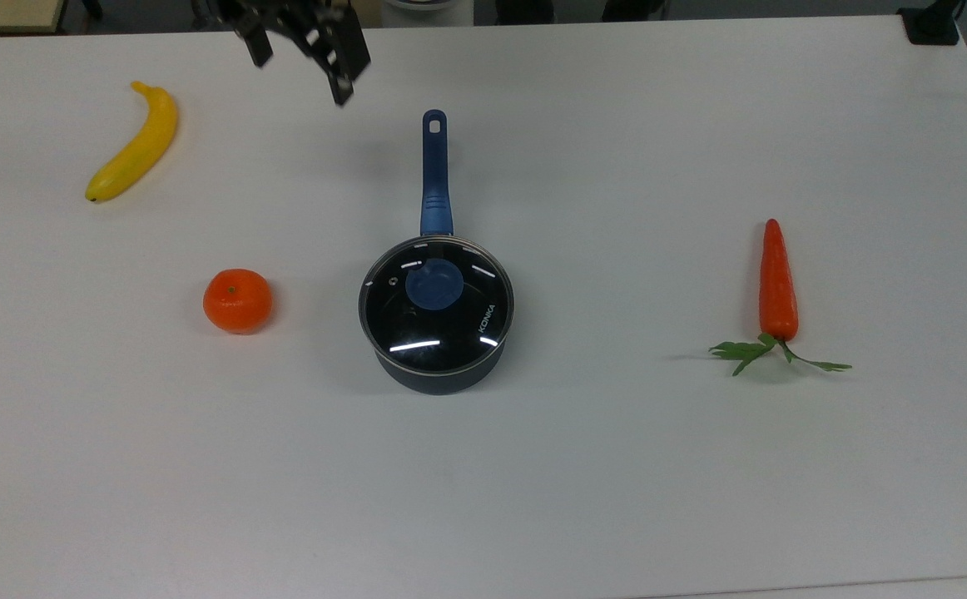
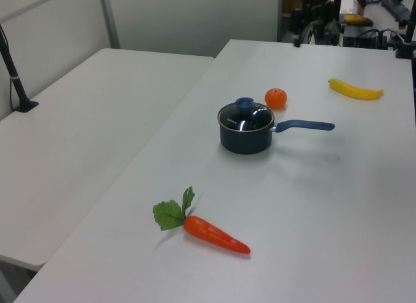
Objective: Open lid
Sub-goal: 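Move the gripper down over the saucepan to the blue lid knob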
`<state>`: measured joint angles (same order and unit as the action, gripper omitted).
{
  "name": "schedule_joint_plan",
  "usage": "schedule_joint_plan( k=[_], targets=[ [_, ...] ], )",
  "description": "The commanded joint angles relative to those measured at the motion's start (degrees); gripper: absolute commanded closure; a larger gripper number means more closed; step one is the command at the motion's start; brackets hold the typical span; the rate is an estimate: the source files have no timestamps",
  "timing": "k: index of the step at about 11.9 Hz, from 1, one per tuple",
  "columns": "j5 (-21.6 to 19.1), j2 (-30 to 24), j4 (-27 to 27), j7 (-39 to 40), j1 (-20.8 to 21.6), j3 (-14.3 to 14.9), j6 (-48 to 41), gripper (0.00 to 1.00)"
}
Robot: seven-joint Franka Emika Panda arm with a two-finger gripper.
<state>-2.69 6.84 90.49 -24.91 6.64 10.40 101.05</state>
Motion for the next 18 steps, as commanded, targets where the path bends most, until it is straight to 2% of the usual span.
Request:
schedule_joint_plan(
  k=[1, 3, 5, 7, 11, 18],
  targets=[
    [-0.3, 5.9, -2.3, -22.2, 3.4, 0.3, 10.8, 0.00],
    [0.5, 9.7, -5.1, -32.2, 5.8, 0.3, 12.2, 0.00],
    [2.2, 13.3, -6.2, -33.4, 9.3, 0.3, 12.6, 0.00],
    [2.8, 17.0, -8.5, -36.9, 9.9, 0.3, 13.6, 0.00],
    [4.4, 20.8, -9.9, -37.1, 11.0, 0.2, 17.5, 0.00],
    [4.5, 22.0, -9.9, -37.0, 11.0, 0.2, 17.5, 0.02]
  ],
)
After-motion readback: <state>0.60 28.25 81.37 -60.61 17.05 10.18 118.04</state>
